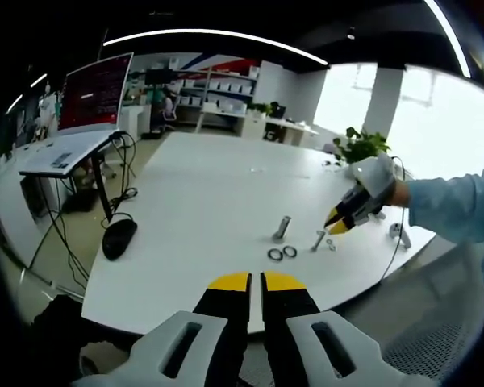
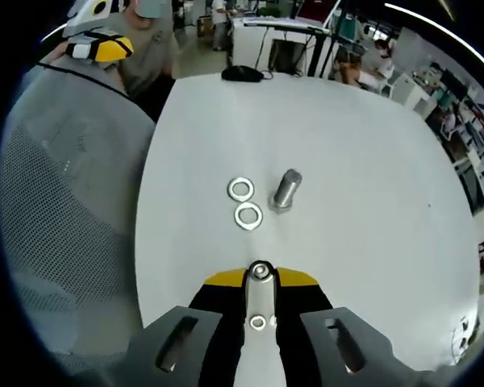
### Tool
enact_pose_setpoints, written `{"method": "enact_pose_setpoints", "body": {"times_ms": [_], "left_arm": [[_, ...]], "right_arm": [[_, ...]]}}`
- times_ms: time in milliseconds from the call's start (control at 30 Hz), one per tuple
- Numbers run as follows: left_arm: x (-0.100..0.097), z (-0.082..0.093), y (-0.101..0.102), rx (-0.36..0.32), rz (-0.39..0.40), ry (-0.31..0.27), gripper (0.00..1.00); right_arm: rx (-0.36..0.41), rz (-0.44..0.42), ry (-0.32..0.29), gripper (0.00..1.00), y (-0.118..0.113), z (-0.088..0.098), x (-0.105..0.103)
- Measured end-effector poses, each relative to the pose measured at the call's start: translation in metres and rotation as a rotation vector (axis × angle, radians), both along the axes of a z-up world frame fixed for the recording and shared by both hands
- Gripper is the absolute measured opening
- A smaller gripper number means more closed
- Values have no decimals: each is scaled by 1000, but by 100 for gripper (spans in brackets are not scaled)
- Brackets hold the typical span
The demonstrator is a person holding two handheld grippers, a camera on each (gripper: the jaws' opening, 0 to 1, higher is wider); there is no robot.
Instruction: Place the washer onto the threaded stud by aligning its center hole with the stud, sliding it down to the base, and recovering from edge contact or off-axis alignment until the washer reaches the visible bottom stop.
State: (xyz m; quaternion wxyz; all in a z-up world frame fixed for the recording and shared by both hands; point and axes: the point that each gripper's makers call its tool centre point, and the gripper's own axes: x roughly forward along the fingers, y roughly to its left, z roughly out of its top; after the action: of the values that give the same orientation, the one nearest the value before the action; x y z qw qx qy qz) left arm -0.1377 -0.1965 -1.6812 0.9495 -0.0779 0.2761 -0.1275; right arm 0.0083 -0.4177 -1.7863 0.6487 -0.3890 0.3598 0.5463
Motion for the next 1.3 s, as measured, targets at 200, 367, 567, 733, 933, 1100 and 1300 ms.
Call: {"method": "enact_pose_setpoints", "body": {"times_ms": [200,367,567,733,933,1100,1300], "left_arm": [[0,0,0,-2,3,-2,2],[0,0,1,-4,6,-3,2],[0,0,1,-4,7,-2,2],[0,0,0,-3,4,-1,2],[0,0,1,-3,7,1,2],[0,-1,1,-2,7,5,2],[0,-2,1,1,4,10,2]], "right_arm": [[-31,19,21,14,2,-4,0],[-56,26,35,14,2,-9,-1],[-83,38,37,14,0,-19,0],[-108,46,43,14,0,-29,0],[-129,51,64,14,0,-45,0],[-141,48,81,14,0,-54,1],[-154,67,84,14,-1,-60,0]]}}
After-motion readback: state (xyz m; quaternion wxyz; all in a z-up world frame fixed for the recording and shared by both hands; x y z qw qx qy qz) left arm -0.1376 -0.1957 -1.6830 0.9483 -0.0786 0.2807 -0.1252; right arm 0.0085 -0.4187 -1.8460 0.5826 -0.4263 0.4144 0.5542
